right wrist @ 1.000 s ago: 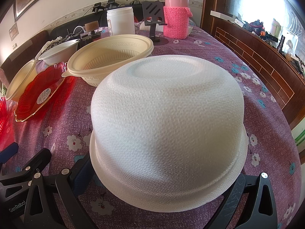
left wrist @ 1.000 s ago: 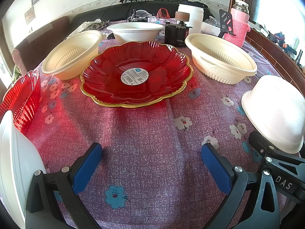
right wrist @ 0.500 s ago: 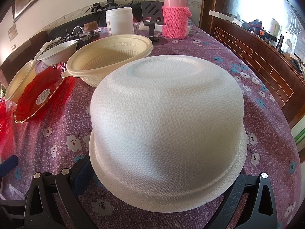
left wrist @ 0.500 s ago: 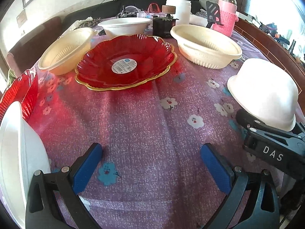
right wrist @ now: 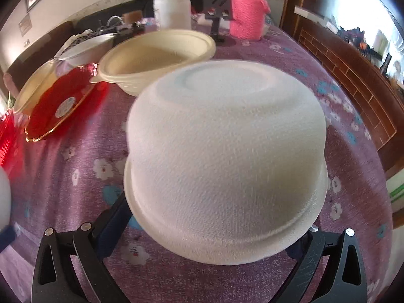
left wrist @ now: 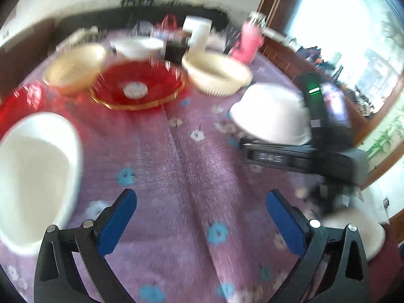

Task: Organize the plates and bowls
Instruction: 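Swing the left tool across the table toward the small white plate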

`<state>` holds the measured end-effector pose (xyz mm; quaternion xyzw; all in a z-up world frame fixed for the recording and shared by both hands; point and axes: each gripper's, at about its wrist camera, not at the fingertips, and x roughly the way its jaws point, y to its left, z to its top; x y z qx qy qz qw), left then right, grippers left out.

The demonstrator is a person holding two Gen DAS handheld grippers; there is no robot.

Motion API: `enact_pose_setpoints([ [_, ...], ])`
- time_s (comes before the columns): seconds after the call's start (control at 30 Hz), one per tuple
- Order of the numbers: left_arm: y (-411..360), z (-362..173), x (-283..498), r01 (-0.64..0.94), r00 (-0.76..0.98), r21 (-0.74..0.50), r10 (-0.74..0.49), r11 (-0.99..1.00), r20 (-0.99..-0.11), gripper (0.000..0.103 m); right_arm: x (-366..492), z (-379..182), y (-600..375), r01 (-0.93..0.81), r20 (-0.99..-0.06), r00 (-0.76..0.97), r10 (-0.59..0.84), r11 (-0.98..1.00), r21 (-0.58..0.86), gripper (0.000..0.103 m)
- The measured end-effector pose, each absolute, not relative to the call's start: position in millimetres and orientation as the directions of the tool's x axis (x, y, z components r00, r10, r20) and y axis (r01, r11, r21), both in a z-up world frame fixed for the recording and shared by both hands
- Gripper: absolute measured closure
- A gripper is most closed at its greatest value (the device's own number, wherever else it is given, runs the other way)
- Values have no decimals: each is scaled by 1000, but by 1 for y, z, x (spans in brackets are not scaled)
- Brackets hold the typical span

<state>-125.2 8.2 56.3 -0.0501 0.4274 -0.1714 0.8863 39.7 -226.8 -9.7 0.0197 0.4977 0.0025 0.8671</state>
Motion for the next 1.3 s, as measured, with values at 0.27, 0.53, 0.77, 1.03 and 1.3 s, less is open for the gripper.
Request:
enact_pose_setpoints([
  [0.27, 82, 112, -172, 247, 702, -227, -335, 942, -628, 1, -4, 23, -257, 71, -814, 575, 80, 987, 147, 1],
  [0.53, 148, 246, -196, 244, 831, -197, -309, 950, -462, 1, -72, 210, -278, 28, -480, 877, 25, 994, 102, 1],
  [0.77, 181, 347, -188, 244, 869, -205, -307, 948, -388, 0, -105, 367, -273, 13, -150, 989, 9, 989, 144, 0],
  [1.03, 130, 342, -183, 380, 832, 20, -333, 925, -443, 3, -119, 381, -194, -30, -122, 992, 16, 993, -112, 0],
  [1.3, 153, 361, -190, 339, 879, -41, -332, 940, -341, 3, -109, 377, -259, 89, -226, 971, -72, 994, 68, 0],
])
